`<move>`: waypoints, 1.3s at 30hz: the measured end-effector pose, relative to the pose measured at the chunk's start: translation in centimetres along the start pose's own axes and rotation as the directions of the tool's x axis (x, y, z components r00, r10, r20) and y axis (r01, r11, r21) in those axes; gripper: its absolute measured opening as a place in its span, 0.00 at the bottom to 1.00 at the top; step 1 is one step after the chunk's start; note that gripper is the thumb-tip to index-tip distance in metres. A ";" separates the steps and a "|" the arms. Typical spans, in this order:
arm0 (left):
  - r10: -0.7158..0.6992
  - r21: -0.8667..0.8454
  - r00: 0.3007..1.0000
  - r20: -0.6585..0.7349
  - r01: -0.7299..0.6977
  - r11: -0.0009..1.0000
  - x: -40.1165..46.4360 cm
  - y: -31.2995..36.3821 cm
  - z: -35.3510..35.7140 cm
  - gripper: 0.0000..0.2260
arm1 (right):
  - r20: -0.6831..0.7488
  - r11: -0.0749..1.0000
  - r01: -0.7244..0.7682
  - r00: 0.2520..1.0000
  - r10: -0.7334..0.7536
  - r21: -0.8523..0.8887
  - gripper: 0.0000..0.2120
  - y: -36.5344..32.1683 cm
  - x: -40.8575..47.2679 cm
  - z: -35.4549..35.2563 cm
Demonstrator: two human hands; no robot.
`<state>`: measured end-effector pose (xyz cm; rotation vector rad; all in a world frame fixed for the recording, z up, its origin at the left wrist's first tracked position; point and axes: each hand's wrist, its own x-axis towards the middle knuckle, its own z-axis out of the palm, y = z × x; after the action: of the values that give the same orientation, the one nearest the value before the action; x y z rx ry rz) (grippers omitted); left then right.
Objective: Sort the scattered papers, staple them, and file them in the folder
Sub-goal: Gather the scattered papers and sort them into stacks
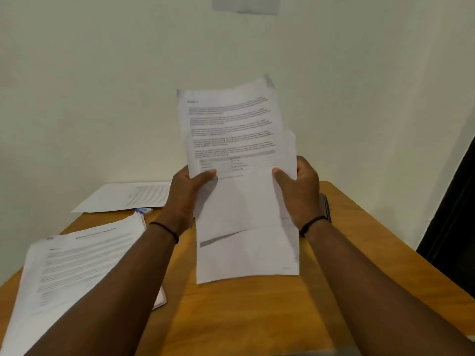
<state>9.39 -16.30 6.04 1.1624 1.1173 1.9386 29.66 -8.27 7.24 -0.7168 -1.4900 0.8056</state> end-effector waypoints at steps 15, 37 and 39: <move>-0.056 0.309 0.996 -0.072 0.076 0.948 -4.5 -2.7 -3.2 0.12 | 0.194 0.957 -0.286 0.943 0.272 0.052 0.14 4.0 -7.4 1.0; -0.159 0.944 0.987 -0.005 -0.048 -0.327 7.2 -9.5 -15.9 0.10 | 0.183 0.882 -0.119 0.957 0.224 -0.456 0.32 11.5 -5.0 6.0; -0.111 0.945 0.993 0.040 -0.073 -0.317 7.3 -9.8 -15.7 0.10 | 0.206 0.870 -0.097 0.953 0.221 -0.484 0.19 12.1 -5.0 6.0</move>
<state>-7.10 -11.36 -3.84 1.8621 2.8728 0.1851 23.82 -6.01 -5.69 -1.1464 -1.9119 0.6809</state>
